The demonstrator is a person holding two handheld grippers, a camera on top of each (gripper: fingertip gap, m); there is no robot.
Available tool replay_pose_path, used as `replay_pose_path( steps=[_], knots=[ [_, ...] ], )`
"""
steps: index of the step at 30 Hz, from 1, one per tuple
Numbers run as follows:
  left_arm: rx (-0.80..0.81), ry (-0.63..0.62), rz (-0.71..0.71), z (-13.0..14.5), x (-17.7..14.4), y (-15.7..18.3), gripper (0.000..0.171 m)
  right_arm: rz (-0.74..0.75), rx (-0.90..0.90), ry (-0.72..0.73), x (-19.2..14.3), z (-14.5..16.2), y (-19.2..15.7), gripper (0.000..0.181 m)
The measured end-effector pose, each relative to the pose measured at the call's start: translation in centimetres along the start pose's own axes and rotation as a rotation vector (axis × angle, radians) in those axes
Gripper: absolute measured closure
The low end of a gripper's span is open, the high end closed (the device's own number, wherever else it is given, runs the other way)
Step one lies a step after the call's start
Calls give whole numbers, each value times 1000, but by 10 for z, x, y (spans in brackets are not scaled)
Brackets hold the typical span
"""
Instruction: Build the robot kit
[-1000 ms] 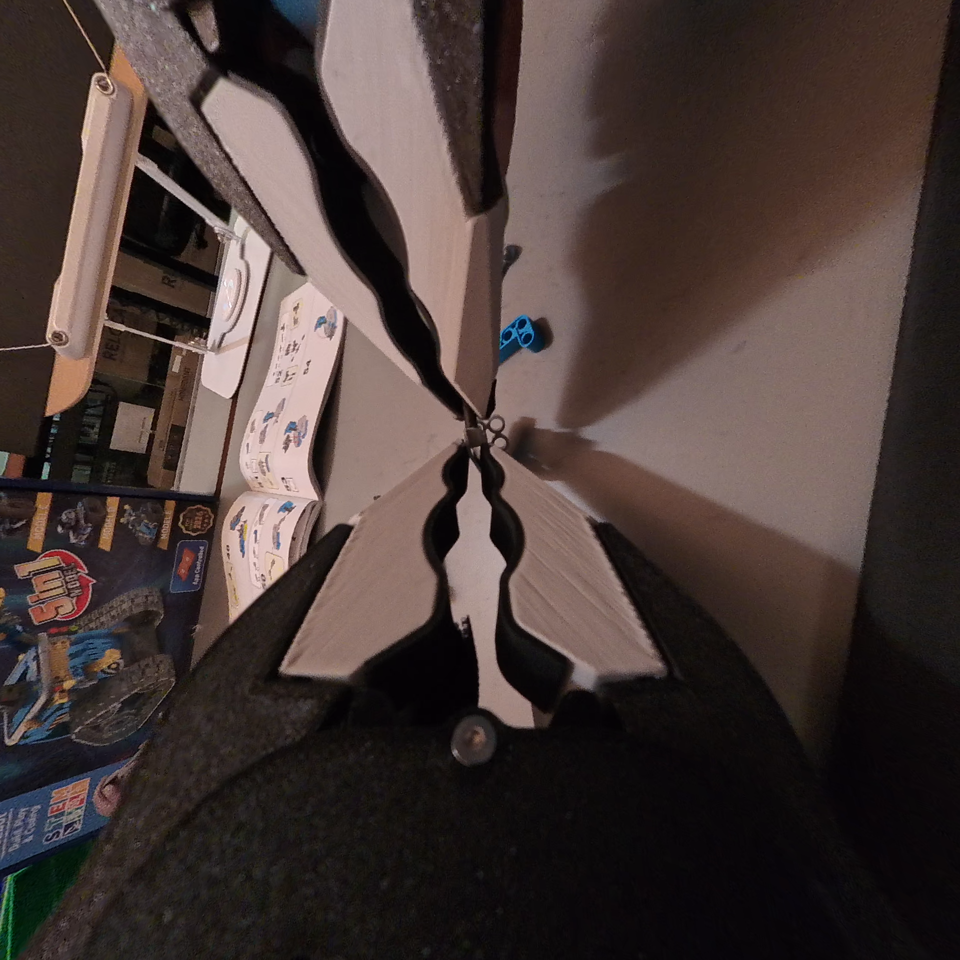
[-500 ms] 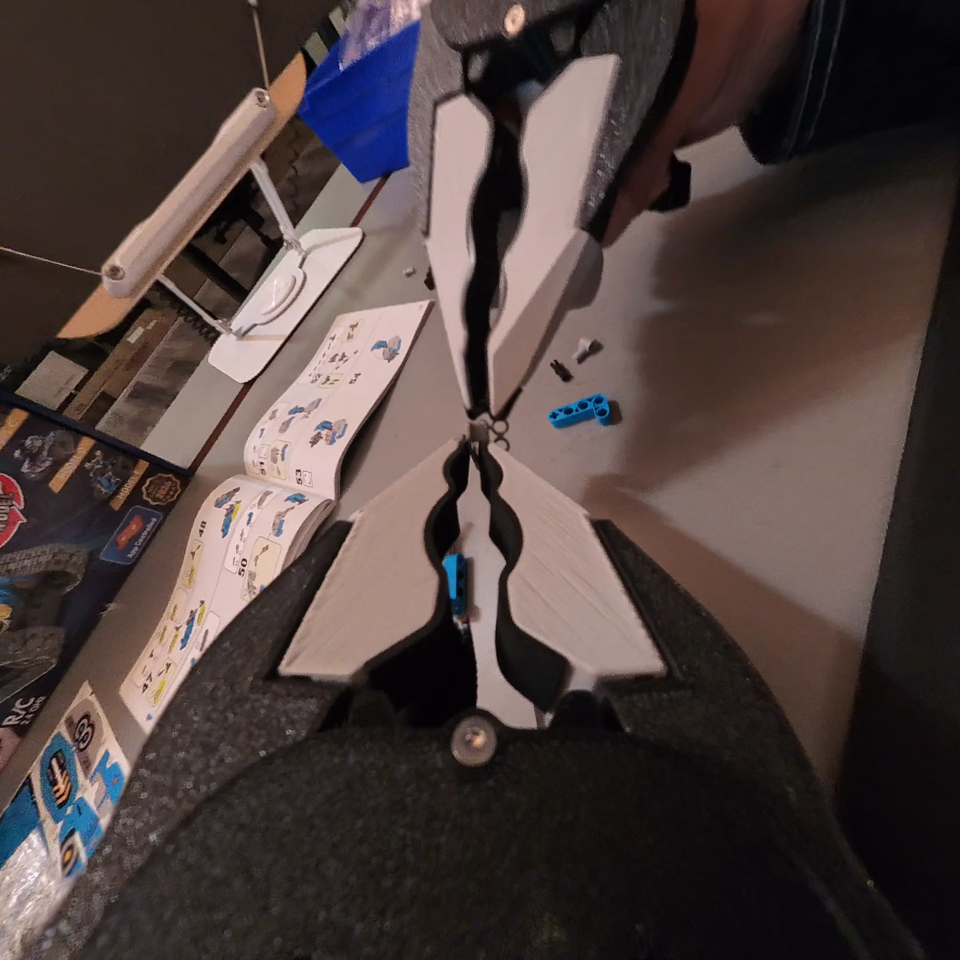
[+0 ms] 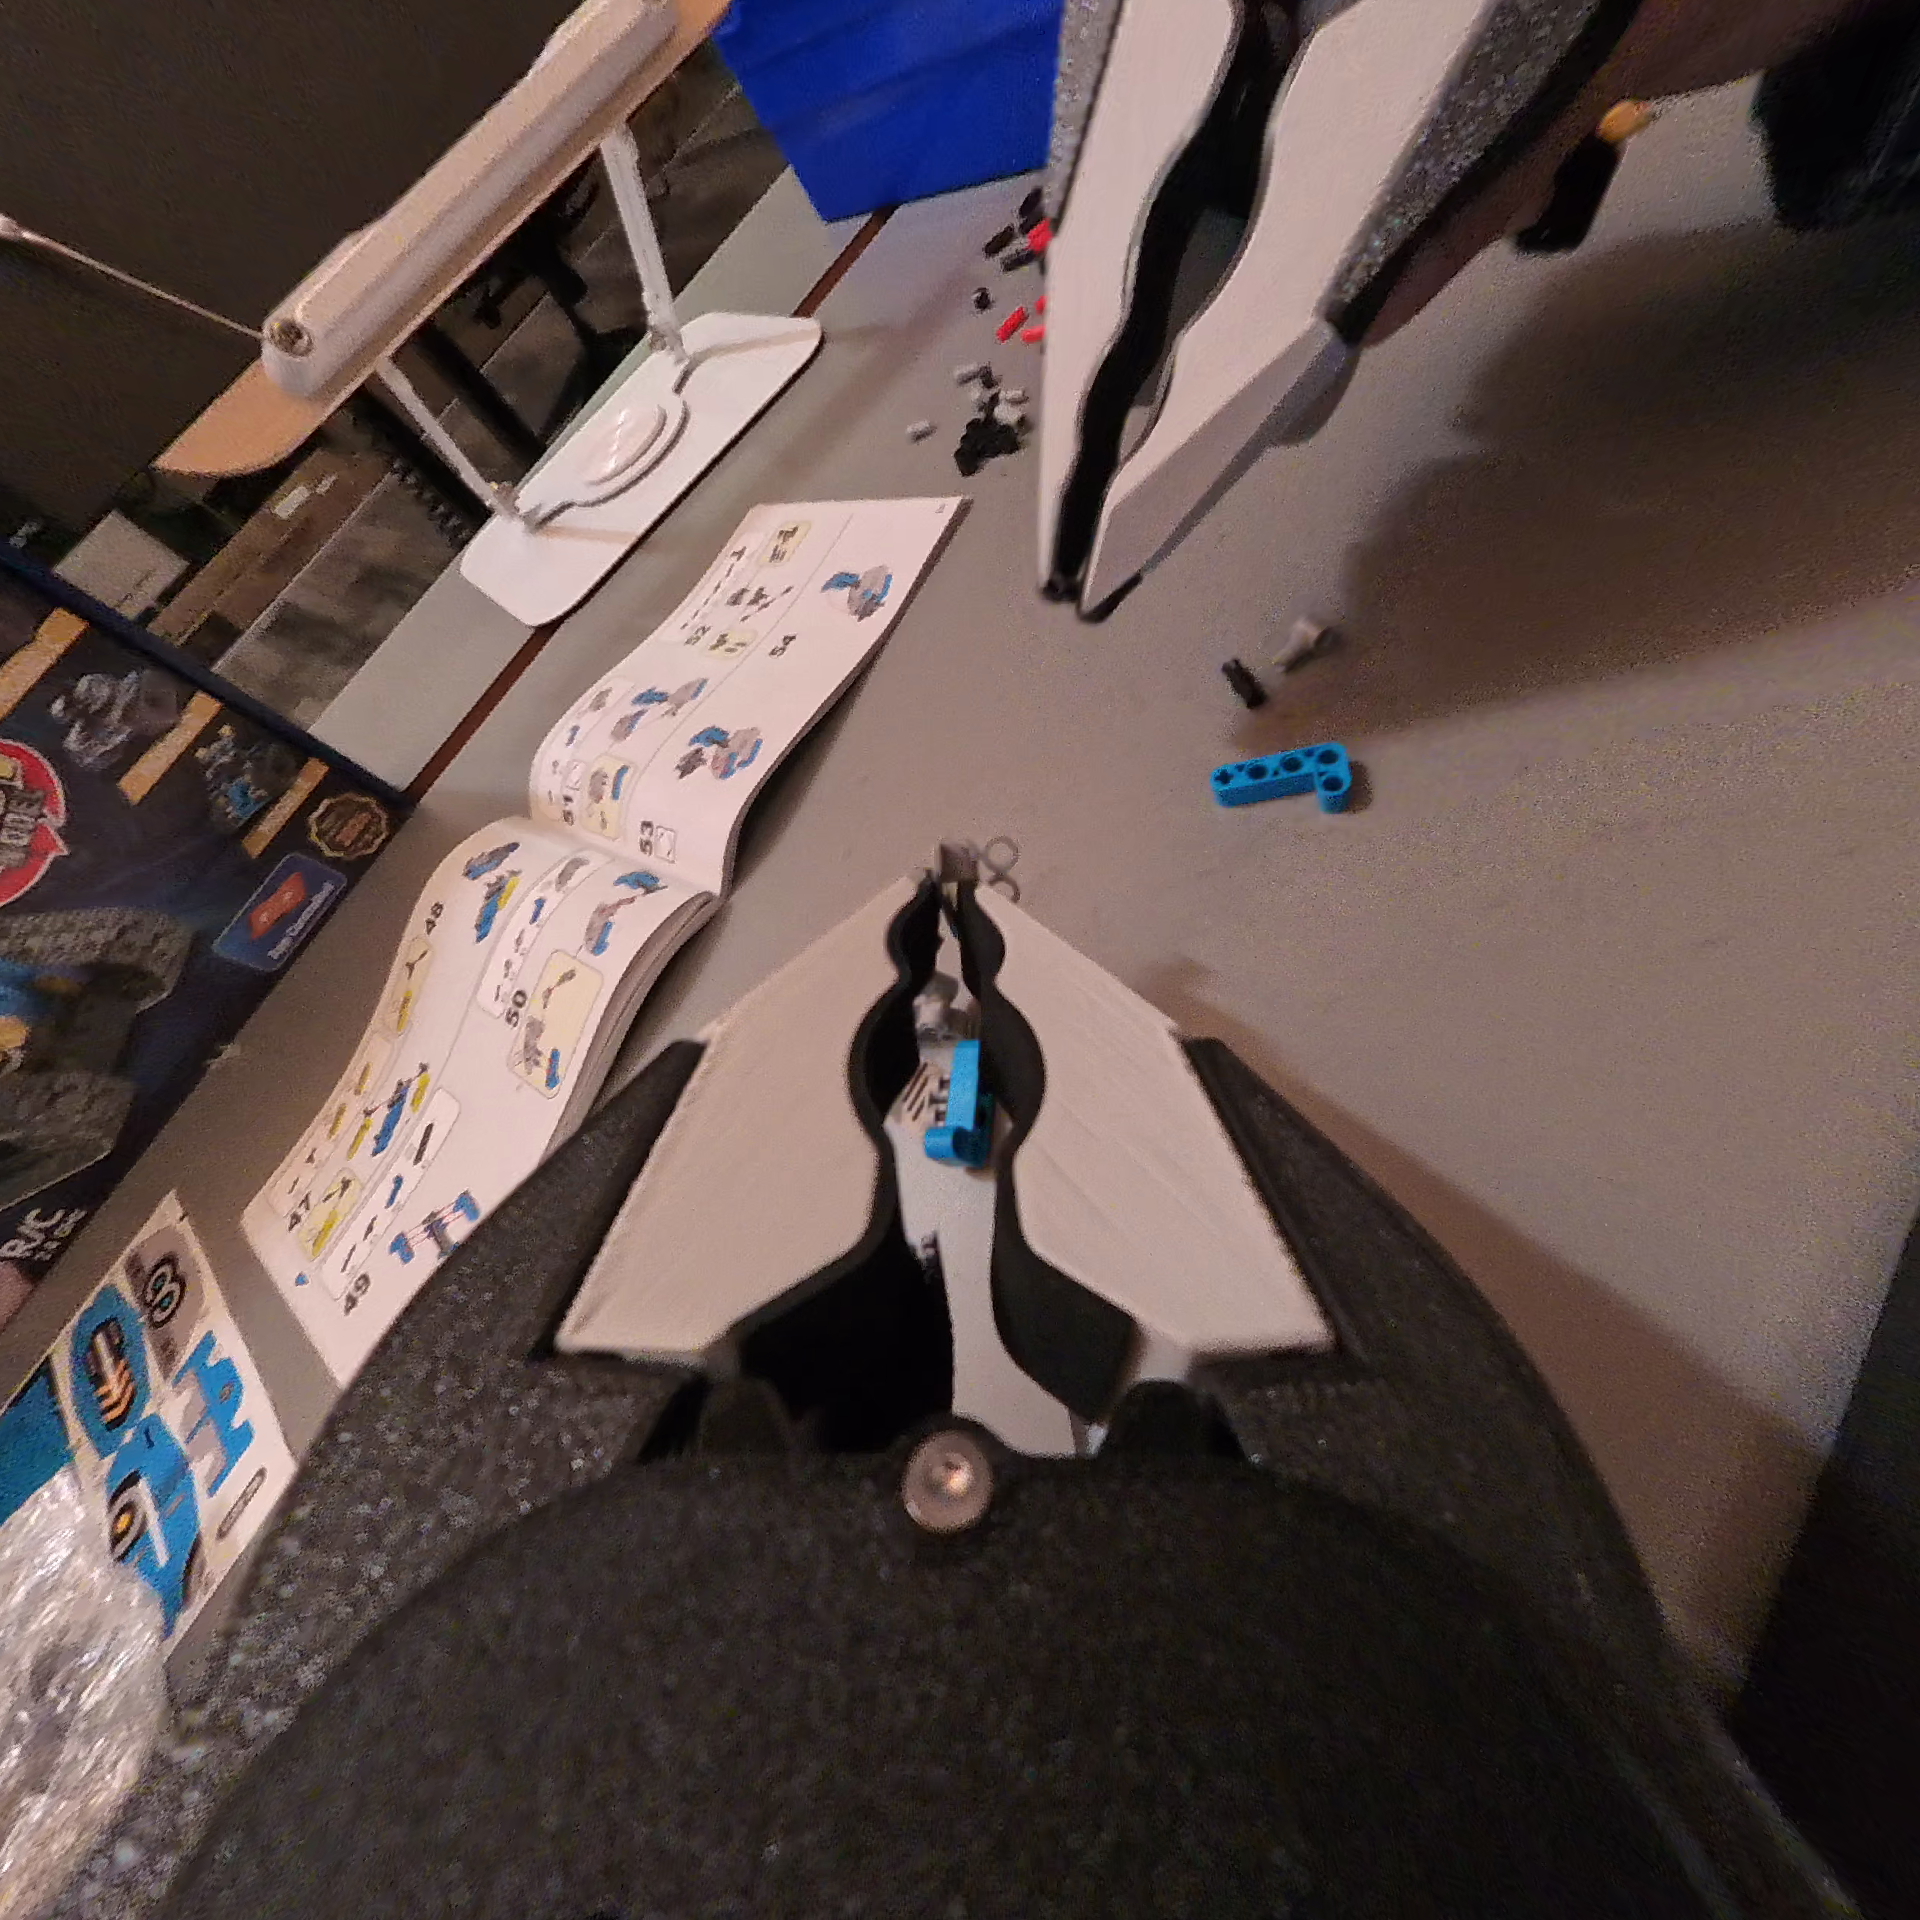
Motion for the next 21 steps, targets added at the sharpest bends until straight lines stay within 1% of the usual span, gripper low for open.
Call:
replay_pose_path(
  steps=[3, 6, 9, 13, 18, 21],
  knots=[
    [14, 6, -10, -2, -1, 1, 169, 68, 99, -122, -4, 38, 23, 177],
    [56, -6, -7, -2, 1, 5, 169, 80, 139, -168, -3, 57, 28, 177],
    [81, -15, -4, -2, 2, 8, 169, 77, 169, -170, -4, 63, 31, 177],
    [72, -20, -1, 0, 2, 7, 169, 77, 192, -150, -8, 68, 31, 176],
    [90, -35, 4, 1, 3, 9, 169, 33, 281, -140, -17, 76, 31, 176],
    [98, -34, 4, 1, 4, 10, 169, 21, 301, -118, -20, 80, 31, 176]
  ],
)
Point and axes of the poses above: each gripper's, where its closed fingertips meet, x out along the fingers, z out of its underside, y = z × x across the jaws, the point moved 8 cm from there along -x, back along the fingers, and after that the axes turned 8 degrees about x, right-handed, at the moved point
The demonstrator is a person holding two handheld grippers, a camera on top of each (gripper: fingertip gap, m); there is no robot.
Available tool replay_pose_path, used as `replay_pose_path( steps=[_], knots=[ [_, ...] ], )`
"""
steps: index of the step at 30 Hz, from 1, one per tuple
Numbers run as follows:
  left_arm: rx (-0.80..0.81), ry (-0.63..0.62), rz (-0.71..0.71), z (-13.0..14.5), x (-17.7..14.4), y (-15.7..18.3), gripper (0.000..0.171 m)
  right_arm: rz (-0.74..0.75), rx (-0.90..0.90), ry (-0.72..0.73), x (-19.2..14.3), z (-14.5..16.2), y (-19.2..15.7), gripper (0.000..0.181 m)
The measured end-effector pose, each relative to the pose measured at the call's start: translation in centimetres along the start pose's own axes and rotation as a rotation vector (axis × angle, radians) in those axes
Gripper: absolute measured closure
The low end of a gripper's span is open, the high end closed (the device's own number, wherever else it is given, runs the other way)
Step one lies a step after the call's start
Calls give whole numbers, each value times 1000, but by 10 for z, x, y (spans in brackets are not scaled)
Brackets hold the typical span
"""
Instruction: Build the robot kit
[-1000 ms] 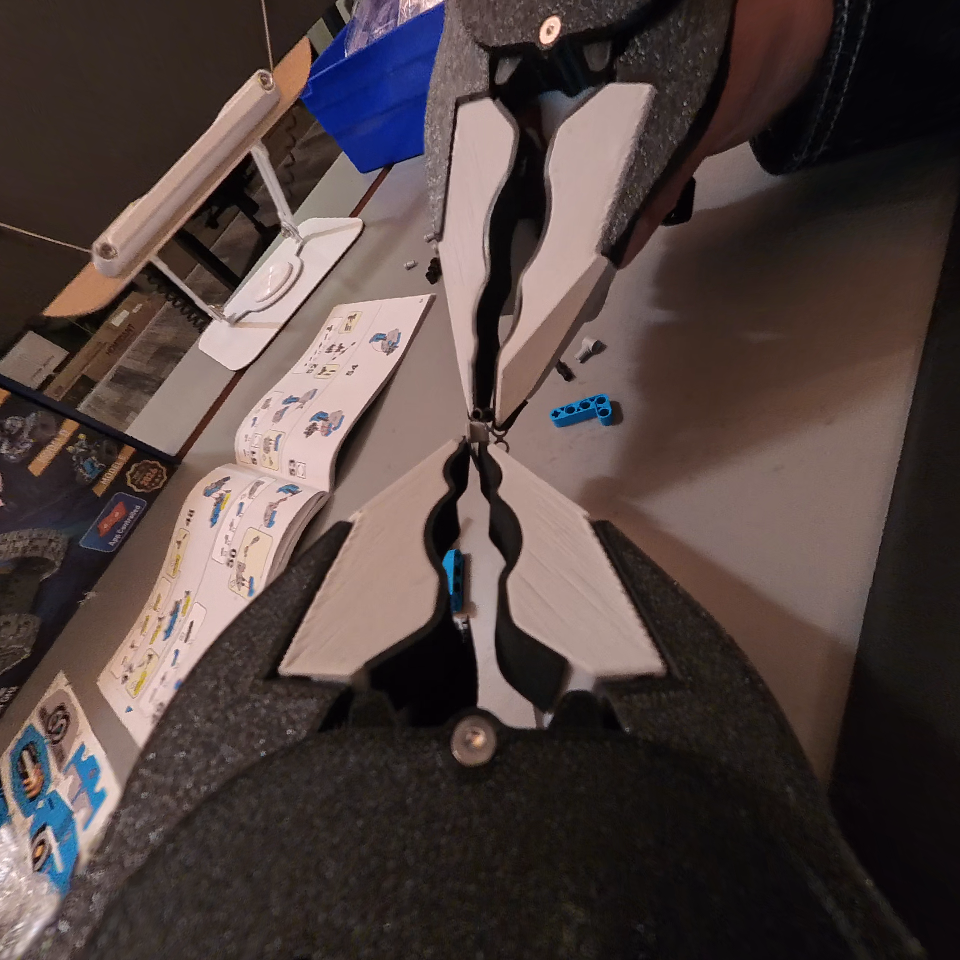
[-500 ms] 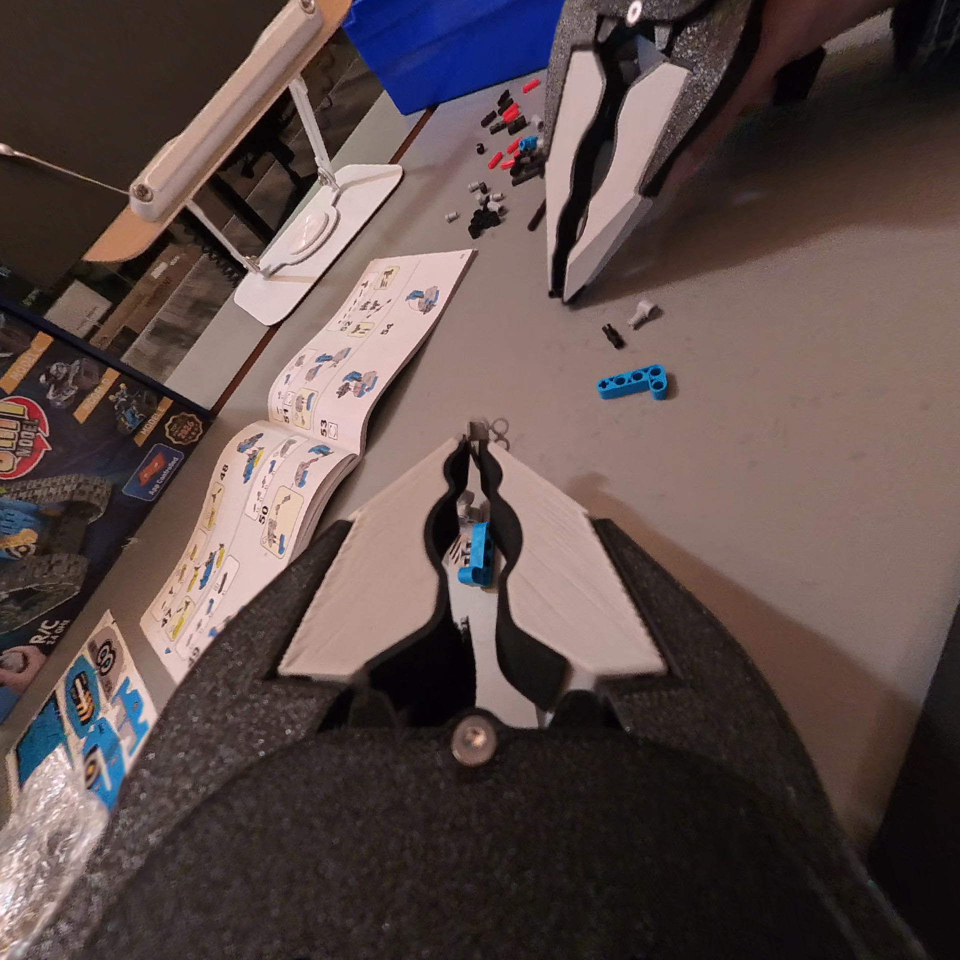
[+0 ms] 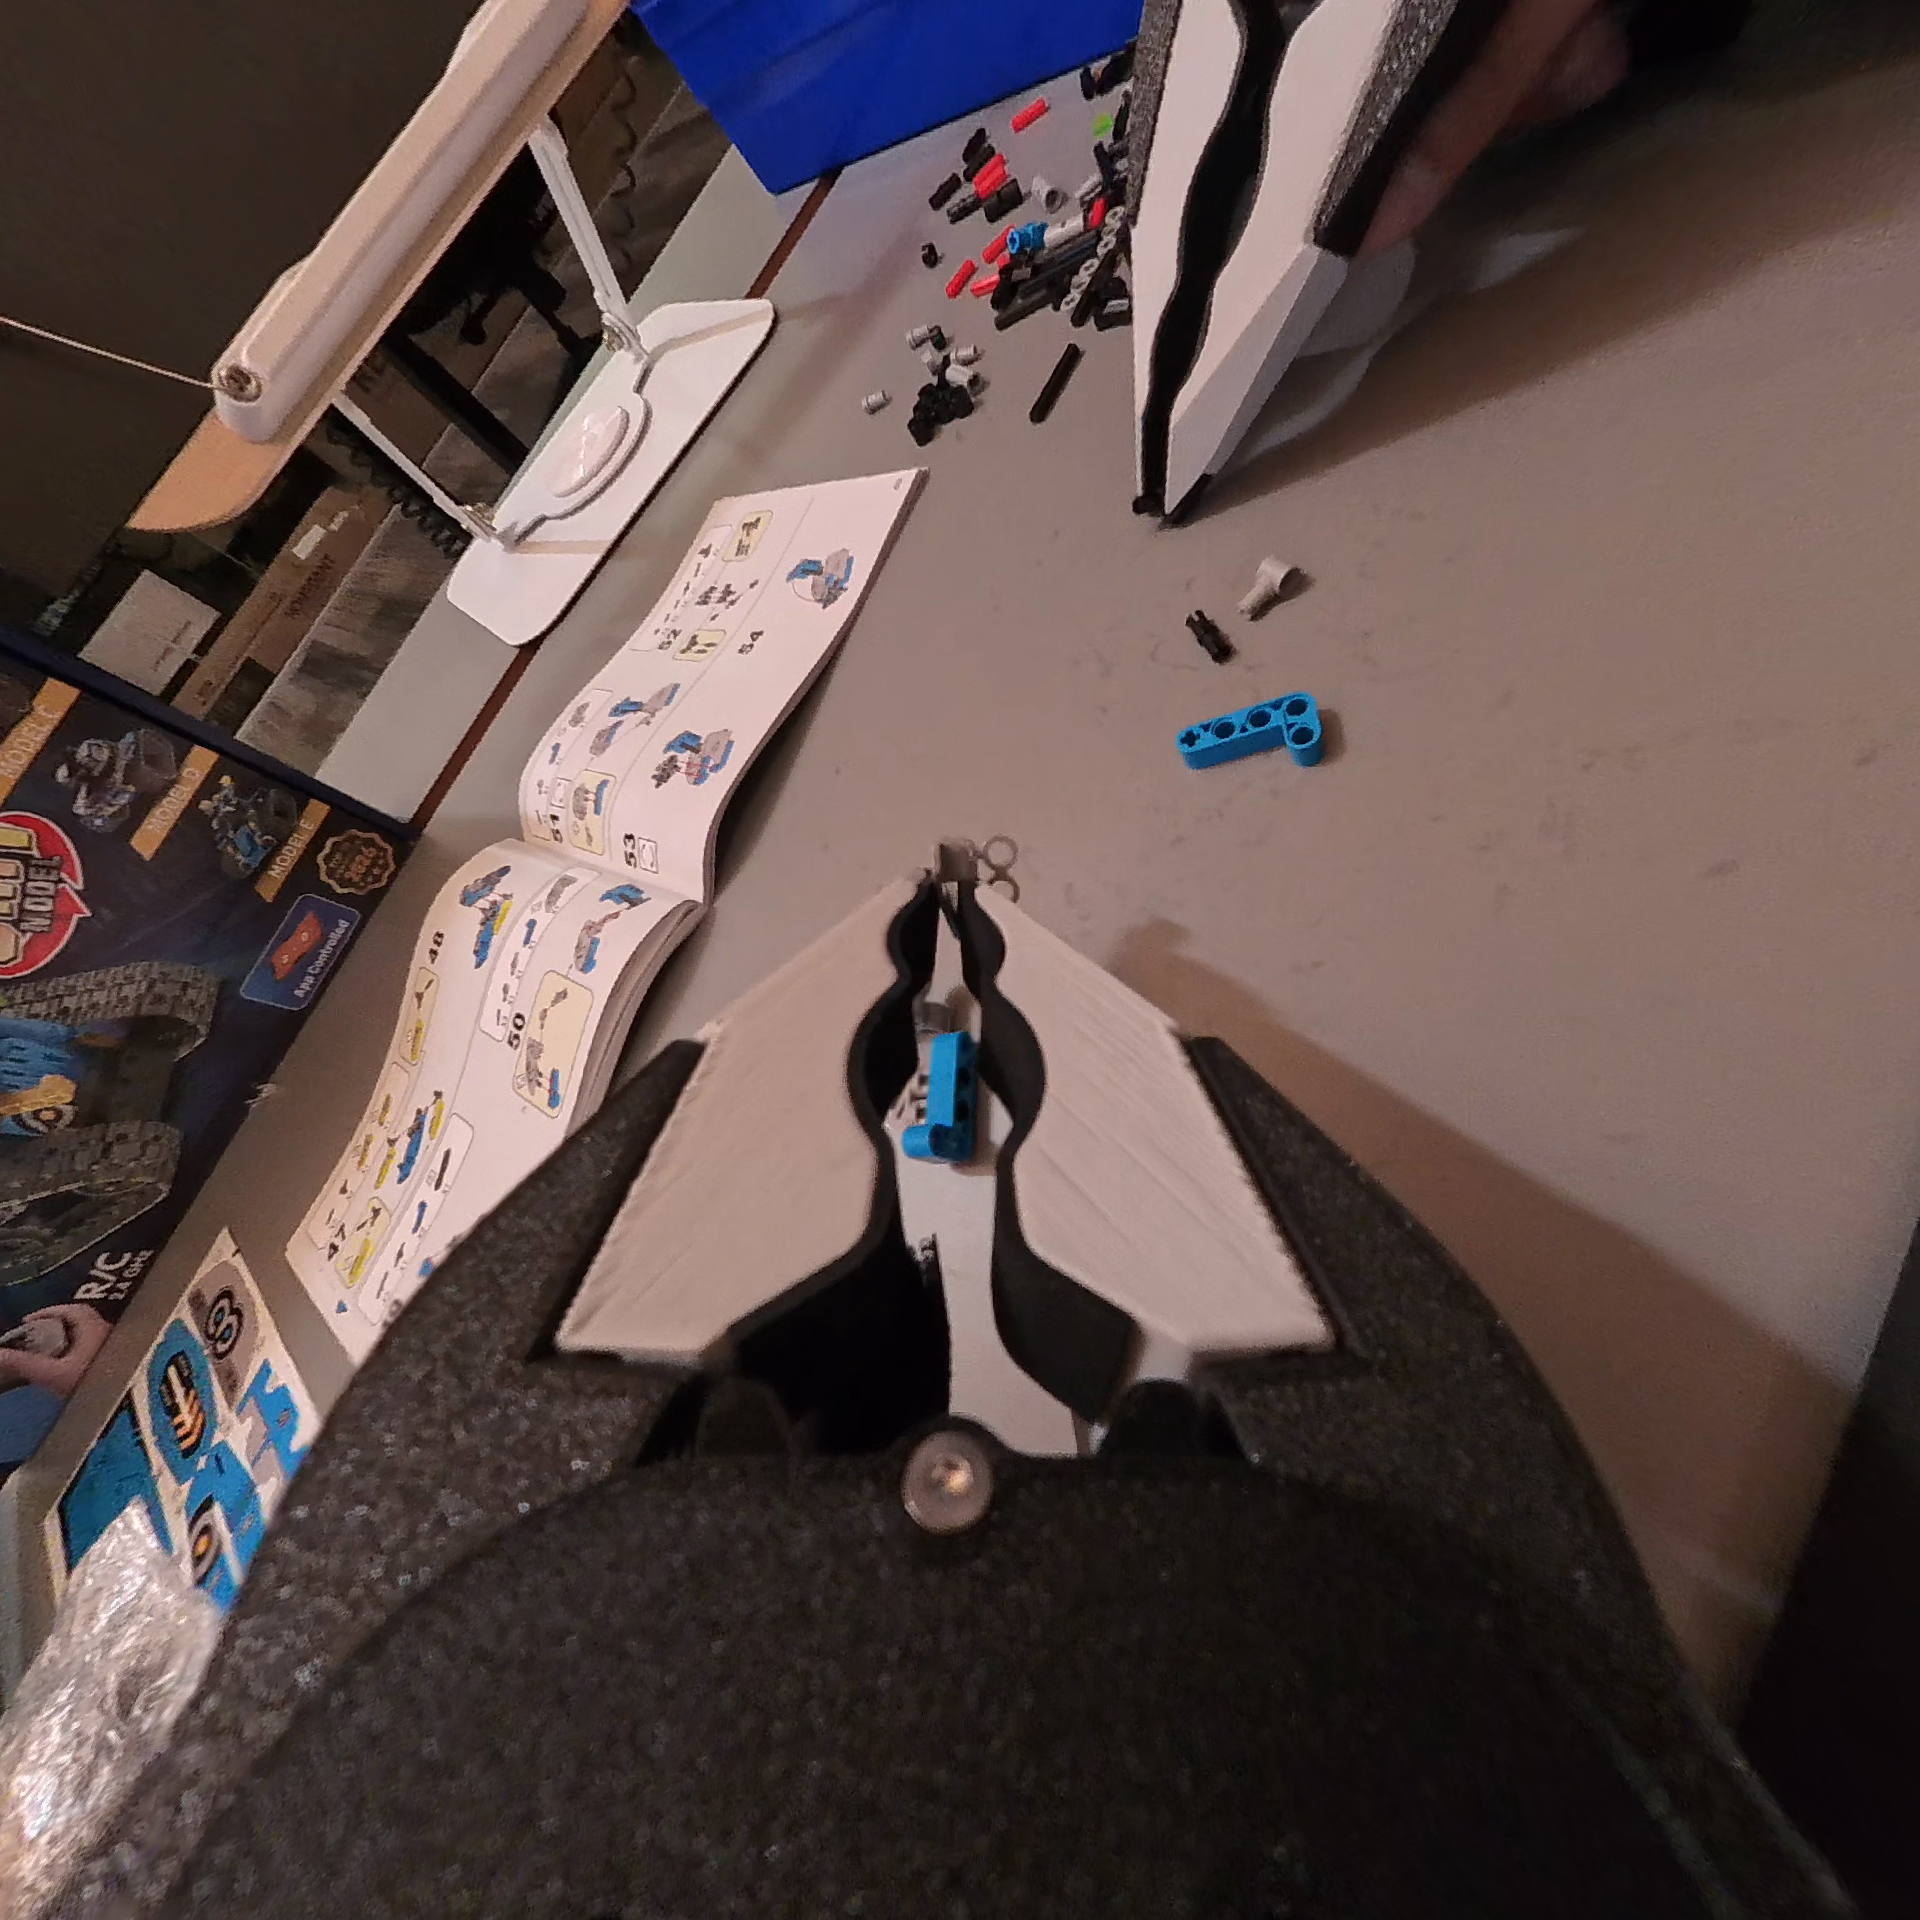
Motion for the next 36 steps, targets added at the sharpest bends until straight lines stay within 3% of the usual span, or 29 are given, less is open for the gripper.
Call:
replay_pose_path(
  steps=[10, 26, 33, 36],
  knots=[
    [5, -6, 6, 0, 1, 1, 169, 55, -38, -80, -5, -2, -5, 176],
    [25, -9, 8, 0, 1, 4, 169, 40, 29, -21, -18, 3, -3, 174],
    [24, -9, 5, 1, 1, 3, 169, 113, -64, -124, -32, -6, -10, 167],
    [26, -12, 4, 1, 2, 3, 169, 182, -250, -314, -30, -14, -10, 167]
  ],
)
Point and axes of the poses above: each gripper's, where its closed fingertips meet, x out along the fingers, z out of its underside, y = z × x across the jaws, the point moved 8 cm from there along -x, back along the fingers, and after that the axes turned 8 degrees about x, right-handed, at the moved point
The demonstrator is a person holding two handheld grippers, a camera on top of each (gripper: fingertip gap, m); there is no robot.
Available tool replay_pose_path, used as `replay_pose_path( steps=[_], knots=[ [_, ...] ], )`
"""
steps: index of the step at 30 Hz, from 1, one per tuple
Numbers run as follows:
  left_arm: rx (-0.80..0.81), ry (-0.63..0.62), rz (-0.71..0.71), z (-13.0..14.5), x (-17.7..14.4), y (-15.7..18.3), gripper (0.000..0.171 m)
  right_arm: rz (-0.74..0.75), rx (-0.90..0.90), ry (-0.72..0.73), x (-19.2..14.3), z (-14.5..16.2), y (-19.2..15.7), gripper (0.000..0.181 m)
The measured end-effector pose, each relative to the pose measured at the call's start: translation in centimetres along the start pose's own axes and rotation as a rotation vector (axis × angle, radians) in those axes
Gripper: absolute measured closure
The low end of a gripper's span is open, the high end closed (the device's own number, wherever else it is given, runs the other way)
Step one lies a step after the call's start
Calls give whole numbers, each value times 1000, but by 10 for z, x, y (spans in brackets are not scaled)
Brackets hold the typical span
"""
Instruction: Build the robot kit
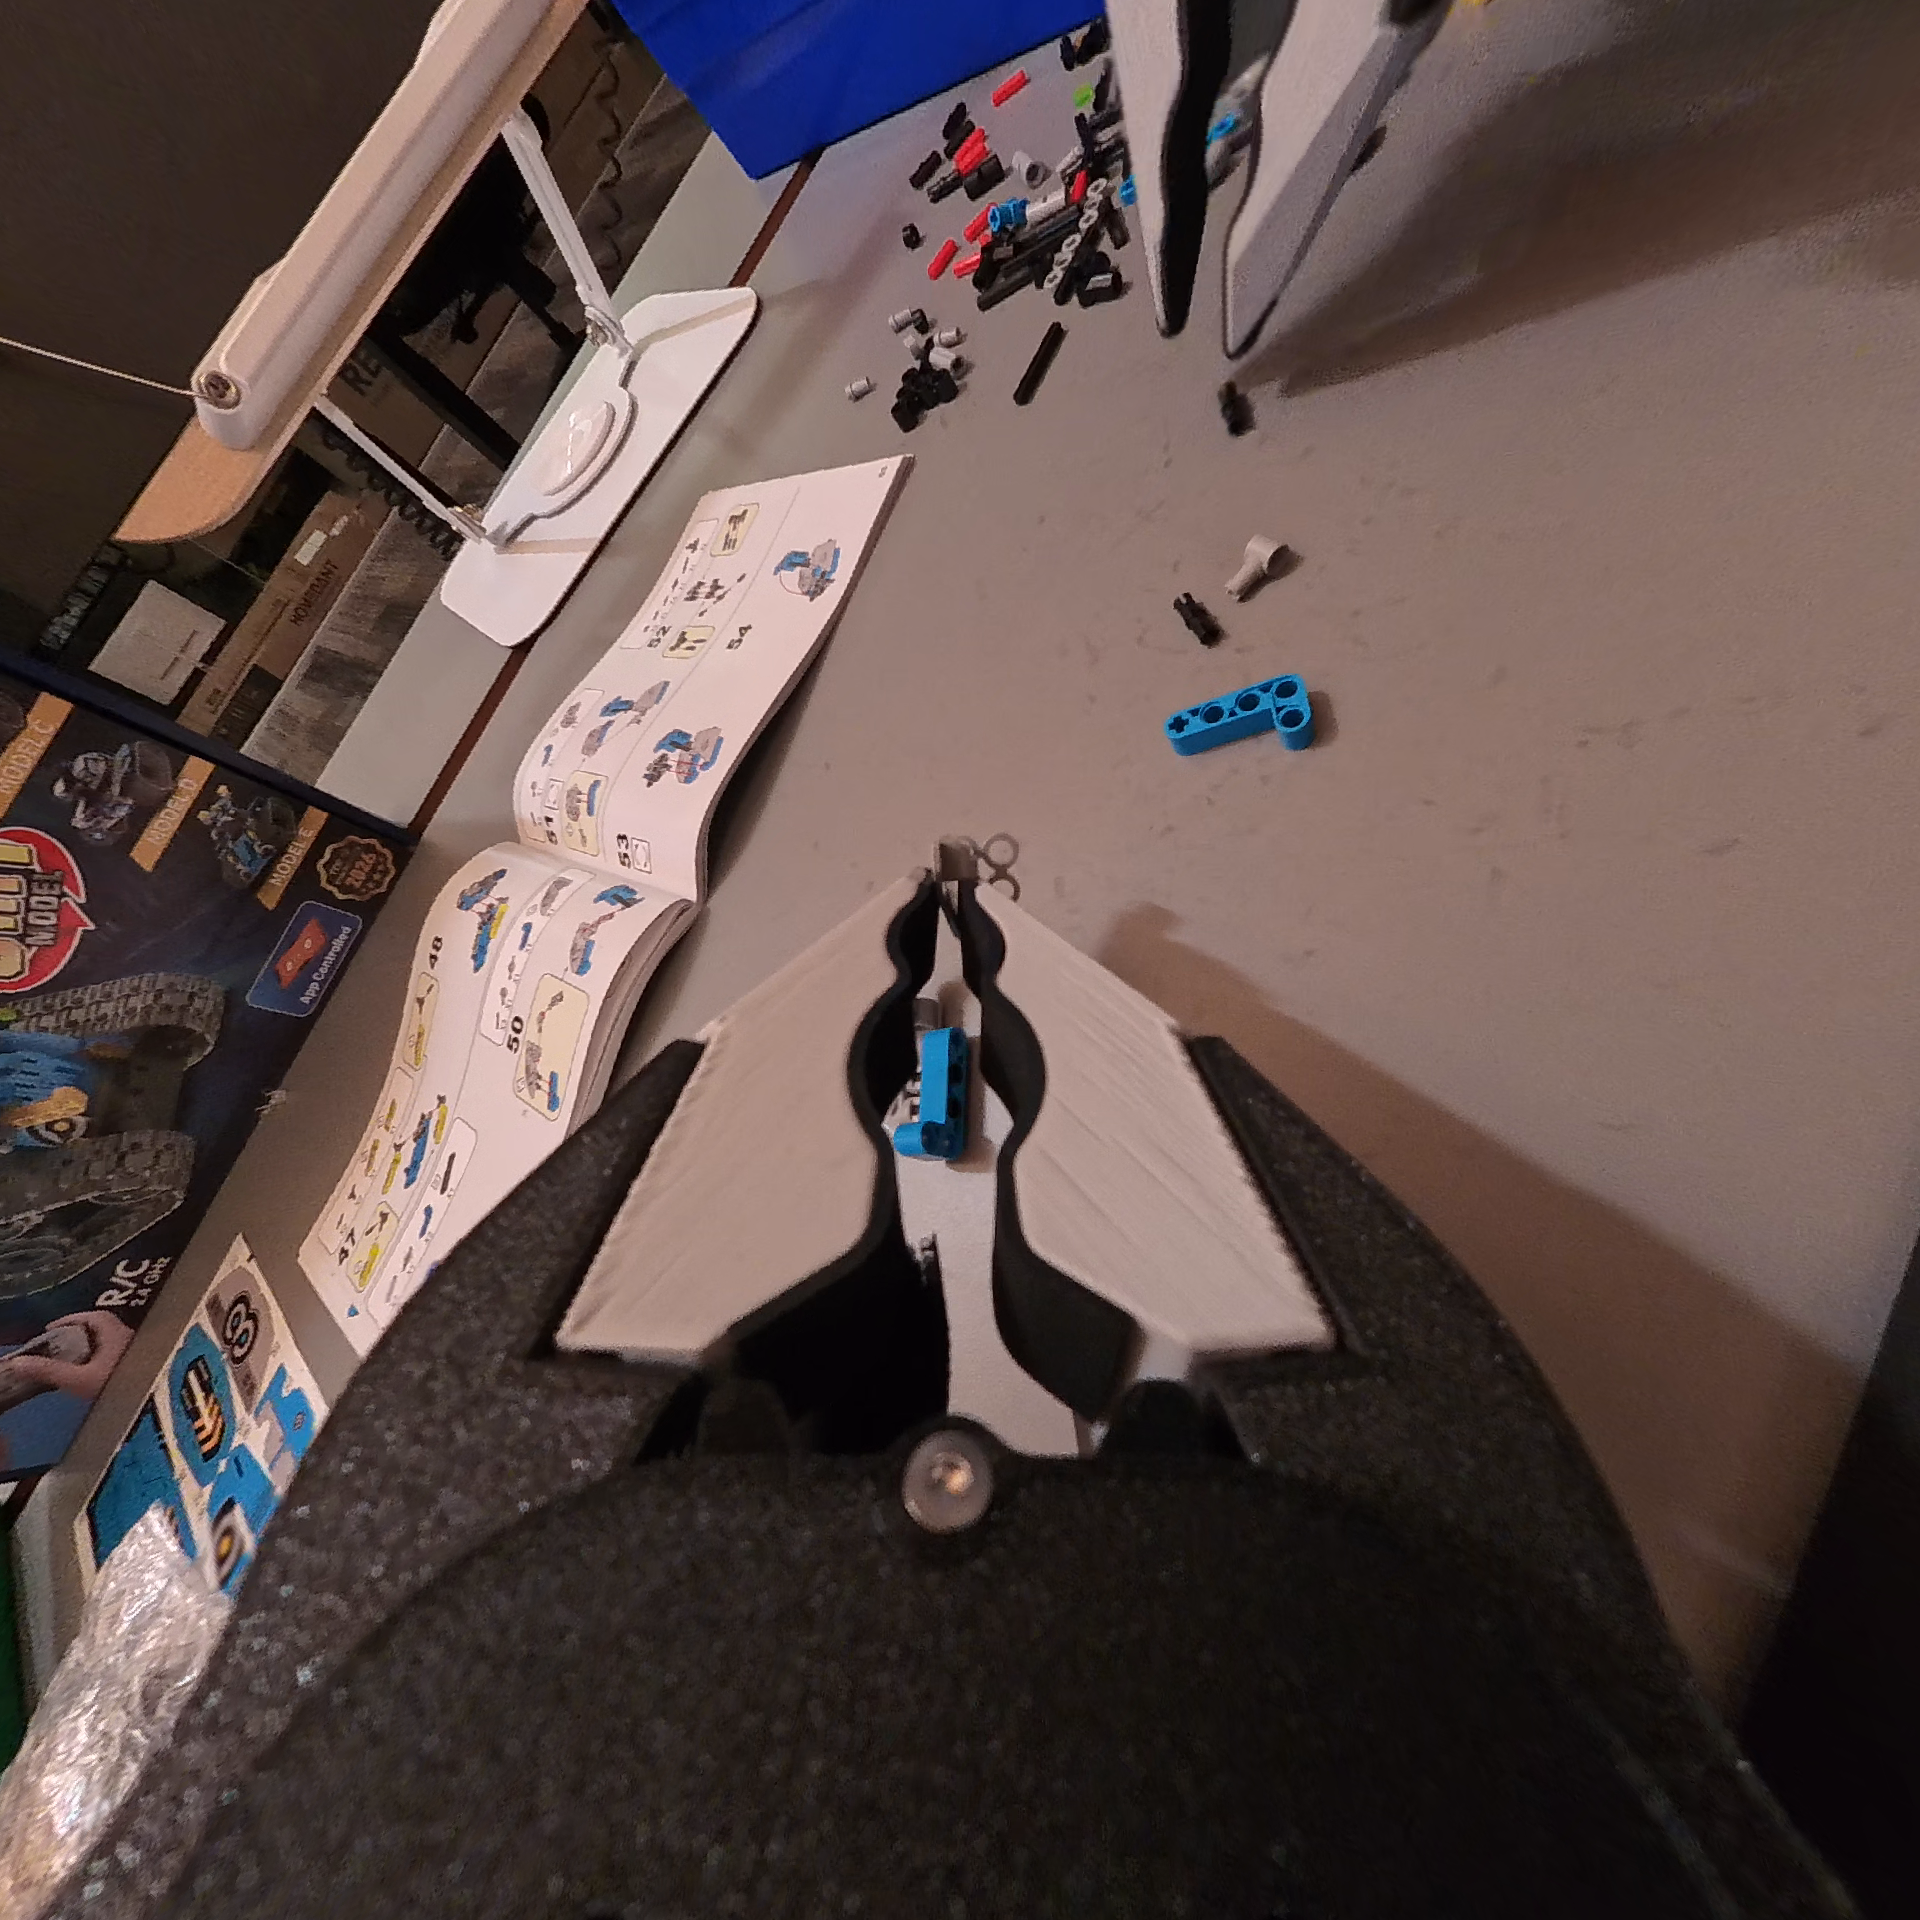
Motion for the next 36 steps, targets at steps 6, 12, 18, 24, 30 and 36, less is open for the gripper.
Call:
replay_pose_path(
  steps=[6, 12, 18, 24, 30, 36],
  knots=[
    [4, -2, -5, 0, 0, 0, 168, -104, -385, -360, 12, -14, -12, 167],
    [10, -13, -11, 1, 0, 0, 169, -149, -449, -523, 7, -33, -16, 167],
    [1, -4, -13, 0, -2, -1, 169, -168, -441, -513, 9, -44, -18, 165],
    [16, -3, -6, -1, -3, 1, 169, -365, -472, -188, 16, -39, -4, 169],
    [23, -8, -1, 0, -1, 2, 168, -585, -277, -20, 19, -16, 12, 169],
    [19, -17, 4, 2, 0, 2, 168, -528, -315, 6, 28, -10, 7, 170]
  ],
)
Point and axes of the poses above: each gripper's, where its closed fingertips meet, x out along the fingers, z out of its underside, y = z × x across the jaws, the point moved 8 cm from there along -x, back along the fingers, and after that the axes turned 8 degrees about x, right-handed, at the moved point
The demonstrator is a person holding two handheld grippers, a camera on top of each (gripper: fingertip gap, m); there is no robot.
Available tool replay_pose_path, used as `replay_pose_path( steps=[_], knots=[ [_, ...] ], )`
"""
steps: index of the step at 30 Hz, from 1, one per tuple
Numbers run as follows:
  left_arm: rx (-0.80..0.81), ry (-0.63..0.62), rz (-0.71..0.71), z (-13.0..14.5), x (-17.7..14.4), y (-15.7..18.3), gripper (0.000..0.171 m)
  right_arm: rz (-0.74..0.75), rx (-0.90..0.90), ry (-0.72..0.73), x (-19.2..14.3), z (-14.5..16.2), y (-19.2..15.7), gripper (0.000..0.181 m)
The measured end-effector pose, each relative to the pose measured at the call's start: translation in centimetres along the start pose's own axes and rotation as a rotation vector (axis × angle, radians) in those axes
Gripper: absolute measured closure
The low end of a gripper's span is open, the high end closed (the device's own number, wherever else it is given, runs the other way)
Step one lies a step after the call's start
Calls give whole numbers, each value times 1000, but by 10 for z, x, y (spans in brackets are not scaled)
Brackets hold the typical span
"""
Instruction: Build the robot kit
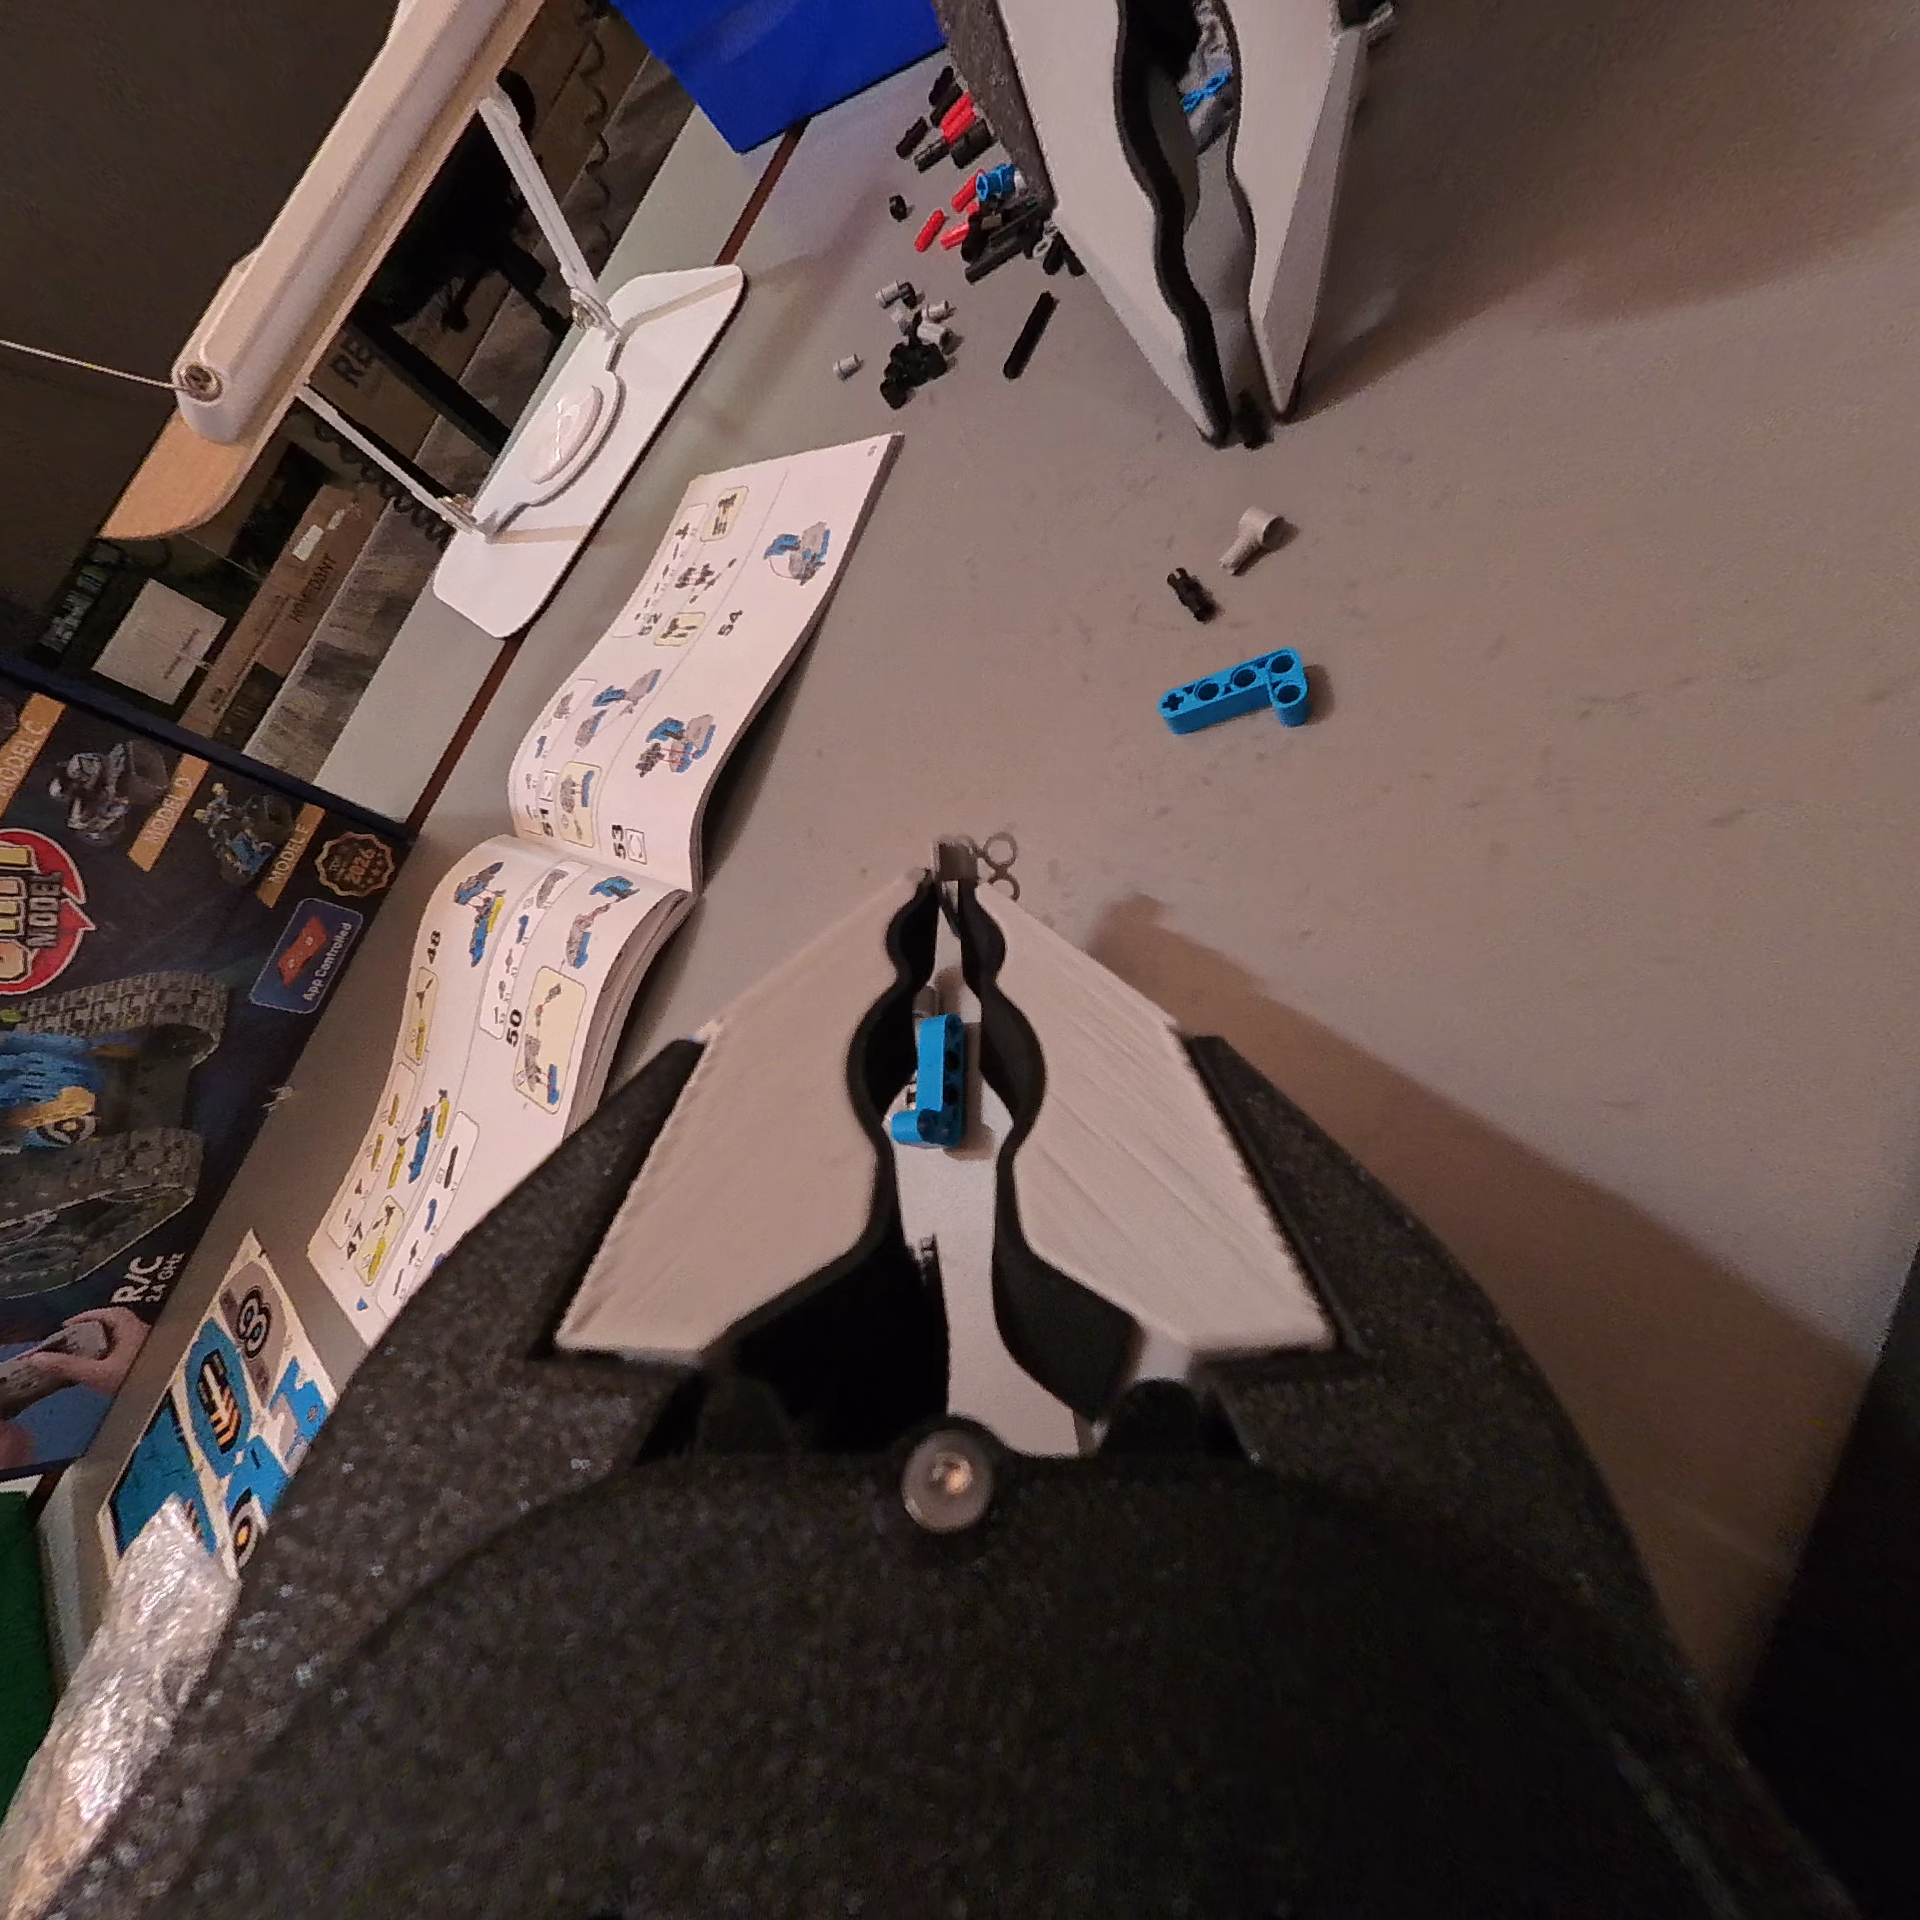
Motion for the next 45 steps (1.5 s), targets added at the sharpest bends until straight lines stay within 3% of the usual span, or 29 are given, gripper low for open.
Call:
replay_pose_path(
  steps=[8, 11, 14, 20, 23, 39, 45],
  knots=[
    [-58, 46, 36, -3, -3, -1, 169, 130, 14, -117, 1, -15, -8, 177],
    [-119, 87, 68, -6, -5, -4, 169, 74, 69, 240, -9, -61, -25, 177],
    [-180, 102, 66, -5, -7, -9, 169, 148, 109, 502, -12, -98, -38, 177],
    [-317, 104, 49, 2, -9, -22, 169, 223, 263, 677, 27, -127, -44, 177],
    [-342, 134, 56, 1, -12, -24, 169, 197, 340, 732, 25, -129, -42, 177],
    [-282, 75, 44, 0, -5, -16, 169, 202, 424, 720, 32, -124, -37, 176],
    [-117, -15, -68, -1, -2, -13, 169, 242, 408, 646, 35, -121, -36, 177]
  ],
)
Point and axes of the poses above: each gripper's, where its closed fingertips meet, x out along the fingers, z out of its underside, y = z × x across the jaws, the point moved 8 cm from there along -x, back along the fingers, and after that the axes turned 8 degrees about x, right-handed, at the moved point
